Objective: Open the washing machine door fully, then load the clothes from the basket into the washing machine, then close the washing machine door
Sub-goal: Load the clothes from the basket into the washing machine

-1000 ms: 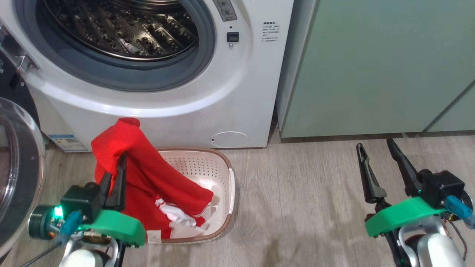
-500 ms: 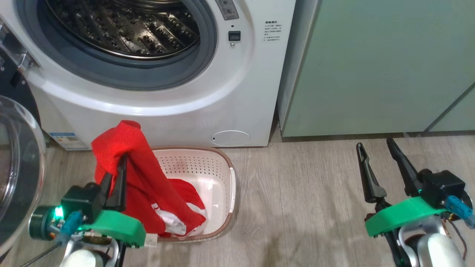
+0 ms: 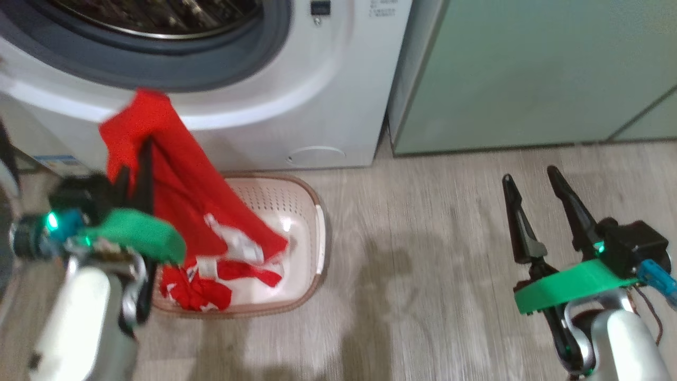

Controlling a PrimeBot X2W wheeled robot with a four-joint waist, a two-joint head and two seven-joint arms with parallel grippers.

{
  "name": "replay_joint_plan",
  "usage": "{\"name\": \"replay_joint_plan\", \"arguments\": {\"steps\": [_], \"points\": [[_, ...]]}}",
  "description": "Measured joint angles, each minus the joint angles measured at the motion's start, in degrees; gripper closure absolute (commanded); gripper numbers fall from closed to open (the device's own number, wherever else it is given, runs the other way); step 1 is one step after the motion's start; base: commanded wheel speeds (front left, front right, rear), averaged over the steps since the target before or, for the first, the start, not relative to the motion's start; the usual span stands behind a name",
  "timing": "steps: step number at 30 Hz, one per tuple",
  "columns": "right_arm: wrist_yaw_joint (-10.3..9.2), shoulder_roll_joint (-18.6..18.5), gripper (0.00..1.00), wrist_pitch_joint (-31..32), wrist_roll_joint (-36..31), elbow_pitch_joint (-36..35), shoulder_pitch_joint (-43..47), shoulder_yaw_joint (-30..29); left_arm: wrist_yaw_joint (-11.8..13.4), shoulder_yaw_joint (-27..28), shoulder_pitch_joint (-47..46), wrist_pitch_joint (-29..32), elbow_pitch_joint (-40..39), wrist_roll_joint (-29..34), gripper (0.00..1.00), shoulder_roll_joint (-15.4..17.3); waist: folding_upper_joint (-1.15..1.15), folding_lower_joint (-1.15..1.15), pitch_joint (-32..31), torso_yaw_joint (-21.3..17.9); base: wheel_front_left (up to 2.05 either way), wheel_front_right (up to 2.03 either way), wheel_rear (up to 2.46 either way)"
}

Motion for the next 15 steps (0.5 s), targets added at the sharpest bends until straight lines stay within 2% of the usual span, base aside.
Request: {"name": "replay_joint_plan", "arguments": {"steps": [9, 15], "points": [[0.0, 0.0, 0.0, -2.91, 1.54, 0.03, -3.84, 1.31, -2.58, 2.91, -18.13, 2.96, 13.82, -2.98, 1.0, 2.14, 0.0, 0.01, 7.84, -3.61, 0.0, 0.0, 0.0], [0.0, 0.0, 0.0, -5.89, 3.27, 1.62, -7.54, 3.33, -6.03, 3.96, -32.83, 9.7, 24.28, -4.6, 1.0, 6.59, 0.0, 0.01, 14.05, -7.36, 0.0, 0.0, 0.0]]}}
